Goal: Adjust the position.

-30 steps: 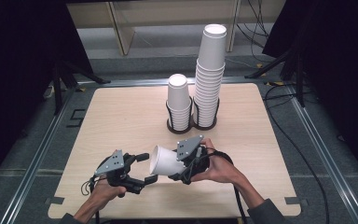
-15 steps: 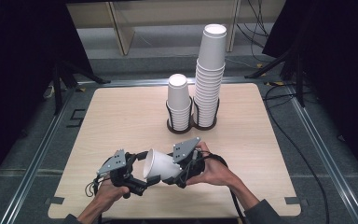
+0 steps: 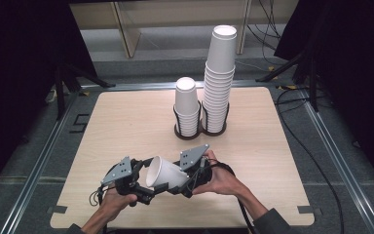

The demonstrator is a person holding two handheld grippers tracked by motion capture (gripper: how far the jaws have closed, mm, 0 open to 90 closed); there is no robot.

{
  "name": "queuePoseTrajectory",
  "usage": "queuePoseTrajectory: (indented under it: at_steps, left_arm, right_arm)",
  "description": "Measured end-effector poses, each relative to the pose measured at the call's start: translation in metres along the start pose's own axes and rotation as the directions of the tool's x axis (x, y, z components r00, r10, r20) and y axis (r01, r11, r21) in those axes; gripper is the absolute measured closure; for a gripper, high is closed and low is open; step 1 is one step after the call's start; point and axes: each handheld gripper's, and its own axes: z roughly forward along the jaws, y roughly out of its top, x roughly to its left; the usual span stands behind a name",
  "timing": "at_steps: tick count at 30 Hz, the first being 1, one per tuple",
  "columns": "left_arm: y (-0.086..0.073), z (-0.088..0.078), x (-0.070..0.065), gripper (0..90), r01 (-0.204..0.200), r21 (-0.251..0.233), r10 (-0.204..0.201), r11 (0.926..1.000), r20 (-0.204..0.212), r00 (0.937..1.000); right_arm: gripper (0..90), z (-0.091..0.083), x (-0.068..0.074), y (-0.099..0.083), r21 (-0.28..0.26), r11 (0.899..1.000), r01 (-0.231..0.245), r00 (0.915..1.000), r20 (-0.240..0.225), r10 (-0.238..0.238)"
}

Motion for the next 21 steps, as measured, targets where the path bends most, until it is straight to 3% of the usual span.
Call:
queuePoseTrajectory:
  at_steps: [5,13,16,18,21]
  left_arm:
    - [0.005,-0.003,0.000,7.6,-0.009,-0.015,0.009,0.9998,0.006,0.9999]
    - [0.010,-0.007,0.001,9.2,-0.043,-0.007,0.042,0.9991,-0.059,0.9974]
    - [0.011,-0.008,0.004,9.1,-0.050,-0.013,0.049,0.9986,-0.087,0.9950]
    - [0.012,-0.010,0.005,9.1,-0.051,0.017,0.053,0.9985,-0.122,0.9911]
    - [0.010,-0.010,0.007,8.9,-0.058,0.018,0.060,0.9981,-0.137,0.9887]
  right_arm:
    - [20.8,0.001,-0.002,-0.002,-0.013,1.000,-0.009,0.9999,-0.006,0.008]
    - [16.7,-0.001,-0.009,-0.009,-0.019,0.996,-0.082,0.9962,0.027,0.083]
    - [16.2,-0.008,-0.012,-0.013,-0.024,0.994,-0.104,0.9928,0.058,0.105]
    - [16.3,-0.013,-0.012,-0.016,-0.015,0.992,-0.129,0.9875,0.090,0.129]
    - [18.3,-0.021,-0.012,-0.022,0.011,0.992,-0.125,0.9826,0.140,0.122]
